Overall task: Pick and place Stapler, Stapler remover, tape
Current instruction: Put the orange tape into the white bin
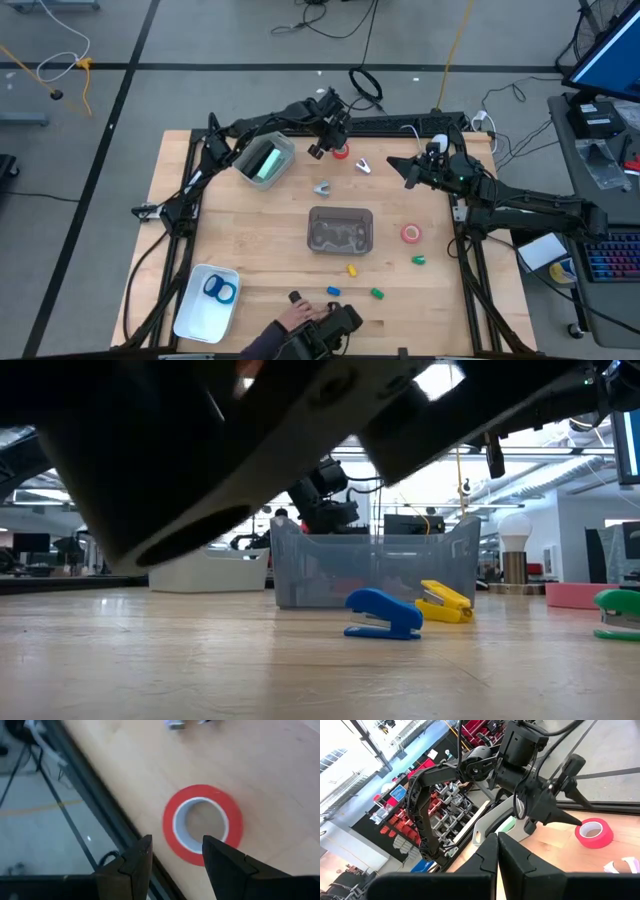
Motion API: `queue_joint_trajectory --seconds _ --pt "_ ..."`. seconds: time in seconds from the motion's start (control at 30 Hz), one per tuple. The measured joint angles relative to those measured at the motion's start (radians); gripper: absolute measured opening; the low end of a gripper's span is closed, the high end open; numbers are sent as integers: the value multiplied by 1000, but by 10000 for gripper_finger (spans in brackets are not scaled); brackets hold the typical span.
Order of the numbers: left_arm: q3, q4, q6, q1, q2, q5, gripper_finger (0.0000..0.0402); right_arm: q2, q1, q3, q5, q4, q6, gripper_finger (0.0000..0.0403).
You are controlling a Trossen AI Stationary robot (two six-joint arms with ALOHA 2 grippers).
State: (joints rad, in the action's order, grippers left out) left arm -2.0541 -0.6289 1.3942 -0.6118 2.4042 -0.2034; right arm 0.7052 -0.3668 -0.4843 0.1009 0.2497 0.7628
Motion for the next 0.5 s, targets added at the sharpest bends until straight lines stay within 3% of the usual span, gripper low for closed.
queue_joint_trajectory --seconds 0.33,0.5 --pt "0 -139 230 -2 0 9 175 0 0 0 1 0 3 4" --pt "0 -100 261 -6 0 -5 175 0 0 0 2 0 0 4"
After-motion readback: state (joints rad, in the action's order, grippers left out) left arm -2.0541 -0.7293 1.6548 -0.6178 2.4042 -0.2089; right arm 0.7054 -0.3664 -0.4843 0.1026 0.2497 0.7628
